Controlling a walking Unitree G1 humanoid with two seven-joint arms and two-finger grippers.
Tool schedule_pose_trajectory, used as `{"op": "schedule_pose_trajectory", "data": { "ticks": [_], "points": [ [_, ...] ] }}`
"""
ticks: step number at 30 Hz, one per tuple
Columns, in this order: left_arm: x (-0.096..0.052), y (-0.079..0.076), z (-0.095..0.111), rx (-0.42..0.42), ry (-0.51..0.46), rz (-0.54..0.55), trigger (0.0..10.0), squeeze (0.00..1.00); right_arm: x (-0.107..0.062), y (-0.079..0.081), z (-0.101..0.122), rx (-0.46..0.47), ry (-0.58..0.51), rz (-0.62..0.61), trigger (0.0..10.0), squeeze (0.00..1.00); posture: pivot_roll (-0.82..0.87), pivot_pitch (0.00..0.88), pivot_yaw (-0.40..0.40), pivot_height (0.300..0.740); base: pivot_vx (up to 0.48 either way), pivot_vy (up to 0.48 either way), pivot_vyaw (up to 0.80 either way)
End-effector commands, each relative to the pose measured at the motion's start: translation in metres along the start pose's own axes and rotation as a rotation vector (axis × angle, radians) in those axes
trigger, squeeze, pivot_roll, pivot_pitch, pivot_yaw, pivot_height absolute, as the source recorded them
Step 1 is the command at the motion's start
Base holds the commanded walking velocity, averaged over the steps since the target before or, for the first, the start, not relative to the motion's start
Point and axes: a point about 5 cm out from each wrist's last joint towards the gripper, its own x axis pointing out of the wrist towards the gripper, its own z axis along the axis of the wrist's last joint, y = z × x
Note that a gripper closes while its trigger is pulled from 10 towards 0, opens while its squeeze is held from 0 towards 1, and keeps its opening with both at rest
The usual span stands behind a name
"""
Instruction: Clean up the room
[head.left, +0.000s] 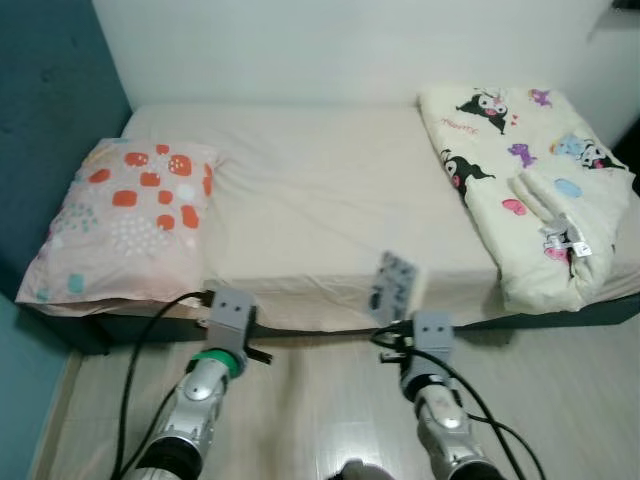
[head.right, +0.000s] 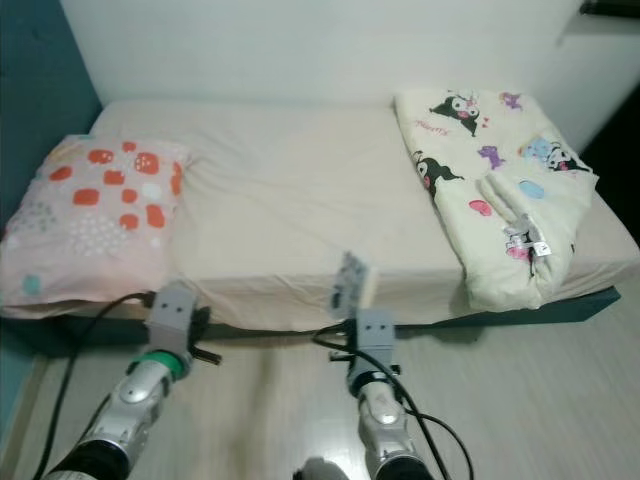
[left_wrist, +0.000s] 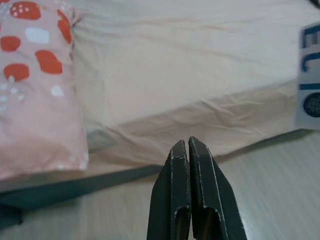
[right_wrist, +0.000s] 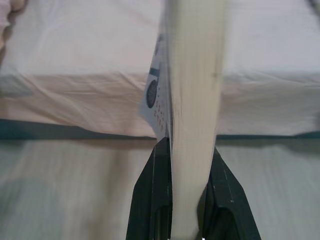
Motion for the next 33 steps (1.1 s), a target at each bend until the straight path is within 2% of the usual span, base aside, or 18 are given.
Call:
{"op": "schedule_pose_trajectory", "data": {
  "ticks": [1,33],
  "points": [
    [0.0001,-0.0059,-0.0015,-0.013,0.006,-0.019,10.0,0.00,0.0006,-0.0078,0.0040,-0.005,-0.026,-0.024,10.0,0.00,0.00,0.060,0.029,0.740,0.368,0.000,0.00],
    [0.0004,-0.0066,-0.0003,-0.013,0.003,-0.026,10.0,0.00,-0.0007,-0.0092,0.0029,-0.004,-0.026,-0.030,10.0,0.00,0.00,0.079,0.027,0.740,0.359,0.000,0.00]
  ]
}}
